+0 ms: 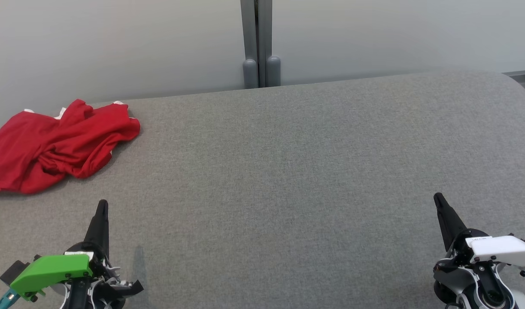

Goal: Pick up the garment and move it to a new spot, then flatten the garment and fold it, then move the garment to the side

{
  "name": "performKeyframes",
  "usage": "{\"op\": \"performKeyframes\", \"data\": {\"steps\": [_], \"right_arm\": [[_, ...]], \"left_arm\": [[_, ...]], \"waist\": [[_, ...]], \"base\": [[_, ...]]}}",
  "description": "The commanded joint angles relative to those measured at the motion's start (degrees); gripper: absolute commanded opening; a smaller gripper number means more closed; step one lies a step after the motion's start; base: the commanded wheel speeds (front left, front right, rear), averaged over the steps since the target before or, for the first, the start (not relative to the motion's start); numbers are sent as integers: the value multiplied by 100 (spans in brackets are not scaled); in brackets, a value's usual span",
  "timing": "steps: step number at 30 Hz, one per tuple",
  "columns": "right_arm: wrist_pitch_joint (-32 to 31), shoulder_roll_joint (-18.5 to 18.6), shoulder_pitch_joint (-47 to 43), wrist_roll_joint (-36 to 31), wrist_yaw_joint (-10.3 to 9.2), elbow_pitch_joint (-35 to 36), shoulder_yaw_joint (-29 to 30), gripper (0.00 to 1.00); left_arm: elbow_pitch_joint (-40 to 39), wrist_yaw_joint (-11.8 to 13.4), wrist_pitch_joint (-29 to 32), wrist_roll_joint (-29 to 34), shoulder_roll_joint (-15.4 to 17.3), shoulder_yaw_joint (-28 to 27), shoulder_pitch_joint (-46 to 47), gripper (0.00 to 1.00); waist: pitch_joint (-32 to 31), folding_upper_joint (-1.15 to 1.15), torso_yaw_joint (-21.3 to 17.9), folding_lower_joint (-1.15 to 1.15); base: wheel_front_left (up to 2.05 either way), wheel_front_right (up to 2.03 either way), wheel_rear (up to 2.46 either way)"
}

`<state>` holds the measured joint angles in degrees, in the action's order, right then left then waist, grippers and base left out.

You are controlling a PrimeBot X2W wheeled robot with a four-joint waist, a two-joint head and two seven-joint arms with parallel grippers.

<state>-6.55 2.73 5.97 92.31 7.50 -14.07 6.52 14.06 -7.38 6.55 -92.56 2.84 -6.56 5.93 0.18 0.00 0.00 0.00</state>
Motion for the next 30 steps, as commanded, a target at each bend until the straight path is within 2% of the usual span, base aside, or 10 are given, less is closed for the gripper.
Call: {"op": "performKeyframes", "data": {"steps": [1, 6, 7, 11, 21, 30], "right_arm": [[-12, 31, 45, 21, -2, 20, 9, 0], [3, -2, -2, -1, -1, -6, -2, 0], [4, -13, -23, -2, -1, -38, -5, 100], [16, -70, -169, -5, -2, -227, -35, 100], [304, -56, -256, -172, -2, -232, -178, 100], [540, -44, -280, -902, -2, -214, -69, 100]], "left_arm": [[-7, -31, 11, 29, 10, -4, 70, 0], [5, 1, -2, 1, 0, 2, -2, 0], [45, 2, -8, 0, -8, 7, -18, 100], [235, 9, -21, 4, -55, 44, -191, 100], [128, 6, -309, 150, -45, 329, -300, 100], [14, 3, -543, 729, -37, 461, -347, 100]], "waist": [[0, 0, 0, 0], [0, 0, 0, 0], [0, 0, 0, 0], [0, 0, 0, 0], [-33, 0, 2, 0], [-65, 0, 8, 0]], "base": [[0, 0, 0], [0, 0, 0], [0, 0, 0], [0, 0, 0], [0, 0, 0], [0, 0, 0]]}}
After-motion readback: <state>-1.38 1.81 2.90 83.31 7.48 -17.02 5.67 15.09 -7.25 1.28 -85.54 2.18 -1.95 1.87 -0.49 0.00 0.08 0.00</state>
